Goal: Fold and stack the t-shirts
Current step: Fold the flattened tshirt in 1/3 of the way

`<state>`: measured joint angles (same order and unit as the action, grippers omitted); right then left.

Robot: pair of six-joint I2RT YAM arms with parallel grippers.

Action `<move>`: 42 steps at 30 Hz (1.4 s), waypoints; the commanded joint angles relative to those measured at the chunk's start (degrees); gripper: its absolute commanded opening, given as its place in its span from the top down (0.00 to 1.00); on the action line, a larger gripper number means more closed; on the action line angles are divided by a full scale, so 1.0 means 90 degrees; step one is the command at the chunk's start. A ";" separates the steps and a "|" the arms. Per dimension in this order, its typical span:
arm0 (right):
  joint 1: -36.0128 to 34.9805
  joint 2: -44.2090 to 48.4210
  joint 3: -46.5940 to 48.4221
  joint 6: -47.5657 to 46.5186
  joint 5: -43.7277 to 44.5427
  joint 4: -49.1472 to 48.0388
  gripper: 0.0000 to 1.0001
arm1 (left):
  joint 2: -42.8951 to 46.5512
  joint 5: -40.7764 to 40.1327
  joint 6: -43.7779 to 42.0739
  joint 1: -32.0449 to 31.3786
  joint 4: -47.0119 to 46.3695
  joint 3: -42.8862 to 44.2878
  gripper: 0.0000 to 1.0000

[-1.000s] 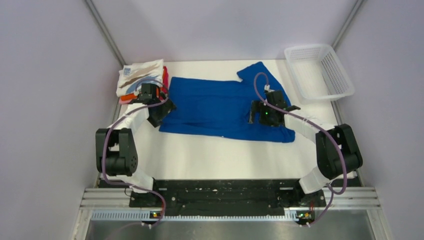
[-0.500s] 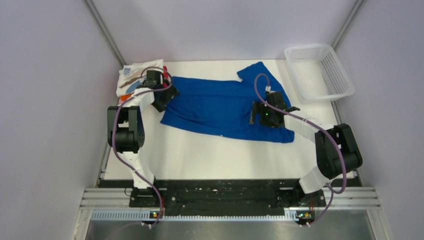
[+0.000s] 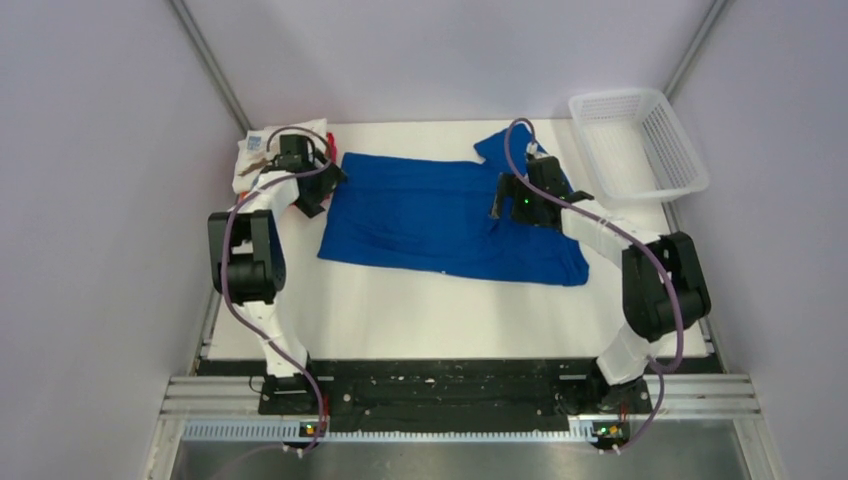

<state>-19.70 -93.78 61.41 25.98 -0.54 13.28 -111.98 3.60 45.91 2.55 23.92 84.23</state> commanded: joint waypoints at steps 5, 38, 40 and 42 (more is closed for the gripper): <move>-0.0024 -0.1757 0.1479 0.0195 -0.0310 -0.0653 0.01 | 0.1990 -0.0329 -0.0329 -0.0006 -0.0073 -0.1442 0.01; -0.0214 0.0078 -0.1812 0.0366 0.0836 -0.0424 0.01 | 0.0675 0.0743 -0.0679 -0.0951 -0.0362 -0.2077 0.01; -0.0213 0.0462 -0.2148 0.0547 0.0895 -0.0194 0.01 | 0.1075 0.0630 -0.0683 -0.0957 -0.0304 -0.2594 0.01; -0.0213 0.0951 -0.2517 0.0738 0.0974 0.0098 0.01 | 0.1531 0.0593 -0.0609 -0.0957 -0.0265 -0.3216 0.01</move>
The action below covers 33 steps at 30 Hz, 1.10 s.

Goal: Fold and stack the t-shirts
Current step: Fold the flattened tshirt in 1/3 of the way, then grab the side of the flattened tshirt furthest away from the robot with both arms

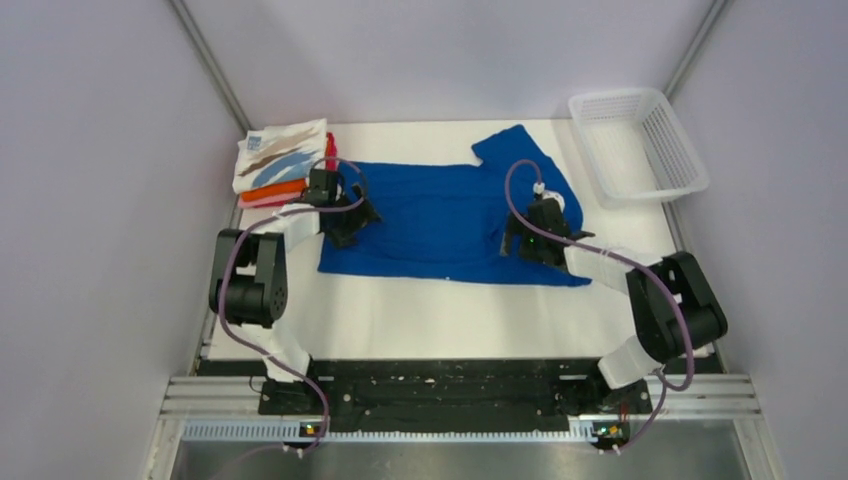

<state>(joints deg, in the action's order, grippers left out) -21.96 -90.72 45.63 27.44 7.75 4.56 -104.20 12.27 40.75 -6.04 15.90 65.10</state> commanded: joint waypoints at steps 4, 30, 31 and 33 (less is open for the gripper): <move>0.0023 0.1640 -0.1376 0.0860 -0.0003 0.1665 0.01 | 0.1787 -0.0333 0.0251 -0.0099 0.0632 -0.2570 0.01; 0.0046 0.1936 0.0252 0.0162 0.0357 0.0253 0.01 | 0.2563 -0.2072 -0.0239 0.0304 0.1430 -0.0861 0.01; 0.0105 0.1424 0.0604 0.0084 0.0163 0.0198 0.01 | 0.2255 -0.2062 -0.0370 0.0461 0.1542 -0.0527 0.02; 0.0194 0.0386 0.1573 -0.0076 0.0048 0.0399 0.01 | 0.1695 -0.1971 -0.0468 0.0726 0.1508 -0.0002 0.05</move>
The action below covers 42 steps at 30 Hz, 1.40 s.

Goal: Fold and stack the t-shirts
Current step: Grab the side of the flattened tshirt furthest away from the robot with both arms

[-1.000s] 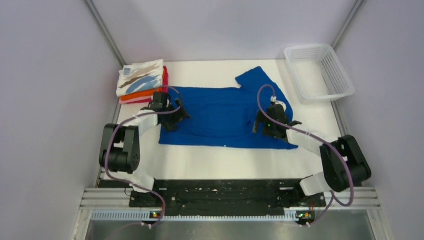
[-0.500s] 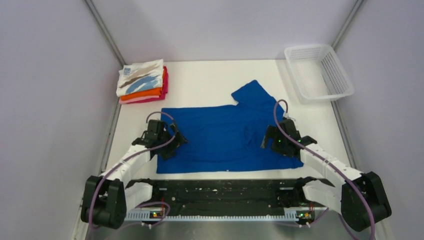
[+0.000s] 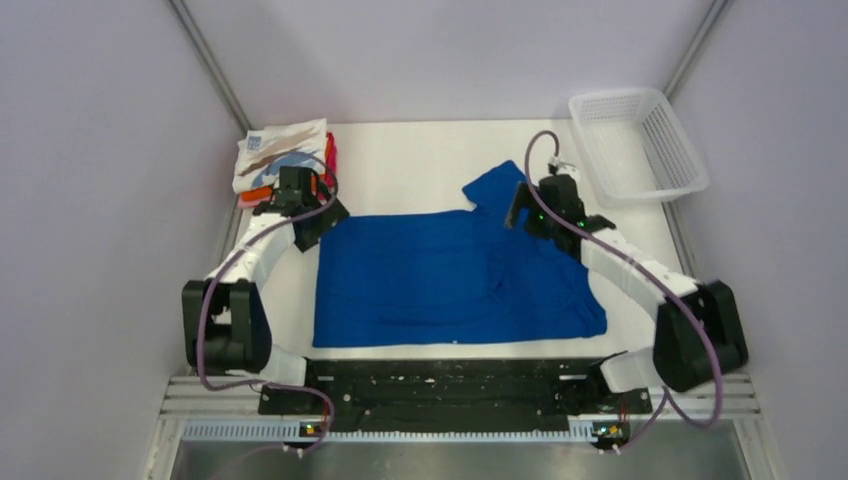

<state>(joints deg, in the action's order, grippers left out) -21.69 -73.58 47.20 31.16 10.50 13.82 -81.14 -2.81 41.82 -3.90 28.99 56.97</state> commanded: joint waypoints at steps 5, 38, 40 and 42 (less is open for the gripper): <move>0.0258 -0.3636 0.3761 -0.1309 -0.0118 -0.0435 0.01 | -0.2450 -0.0281 -0.0724 0.0813 0.0257 0.2403 0.17; 0.0087 -0.7371 0.7585 -0.2434 0.0796 0.1335 0.24 | -0.2803 0.0489 -0.1044 0.0795 0.0116 0.2033 1.00; 0.0091 -0.7250 0.7449 -0.2261 0.0919 0.1271 0.29 | -0.2694 0.0585 -0.1044 0.0787 0.0083 0.2016 1.00; 0.0085 -0.7178 0.7453 -0.2115 0.1047 0.1260 0.38 | -0.2586 0.0615 -0.1027 0.0790 0.0072 0.1983 1.00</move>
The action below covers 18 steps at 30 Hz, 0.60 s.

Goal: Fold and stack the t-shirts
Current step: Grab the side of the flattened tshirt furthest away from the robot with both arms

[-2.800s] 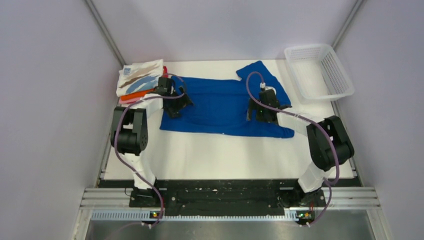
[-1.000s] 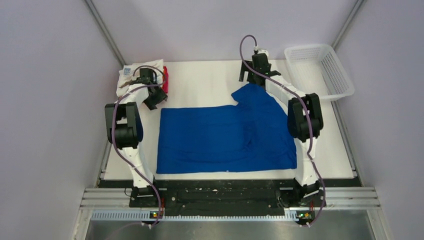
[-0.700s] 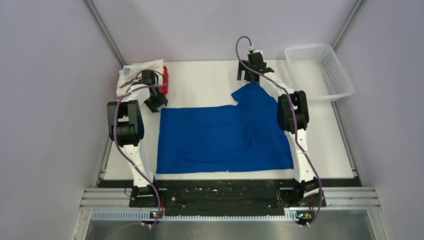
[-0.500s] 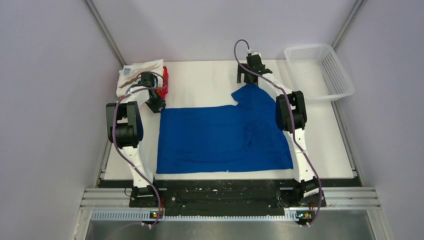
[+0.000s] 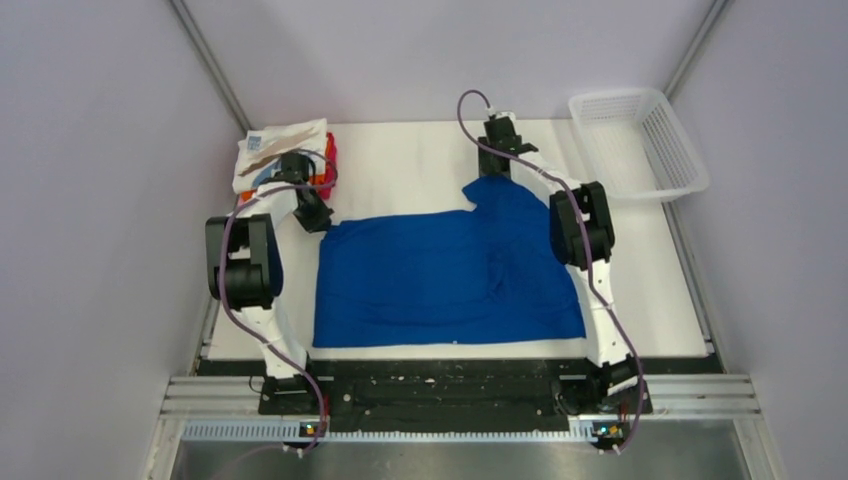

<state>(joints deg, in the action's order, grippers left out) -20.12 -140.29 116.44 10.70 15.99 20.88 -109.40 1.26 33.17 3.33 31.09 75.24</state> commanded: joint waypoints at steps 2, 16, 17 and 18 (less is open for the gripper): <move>-0.0086 0.0342 -0.0249 0.0326 0.0444 0.0476 0.46 | 0.0710 0.0173 -0.0042 -0.0017 -0.0213 -0.0162 1.00; -0.0121 0.2937 -0.2800 0.0661 0.0400 -0.1239 1.00 | 0.1692 0.0481 0.0050 -0.0031 -0.0441 -0.1103 1.00; -0.0132 0.3267 -0.3122 0.0685 0.0394 -0.1320 1.00 | 0.1788 0.0482 0.0054 -0.0033 -0.0455 -0.1185 1.00; -0.0152 0.3581 -0.3493 0.0717 0.0393 -0.1387 1.00 | 0.1882 0.0459 0.0060 -0.0038 -0.0461 -0.1293 1.00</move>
<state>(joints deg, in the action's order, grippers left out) -20.88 -121.08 92.60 15.77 18.68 15.51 -97.51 4.56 33.10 3.27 28.93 66.24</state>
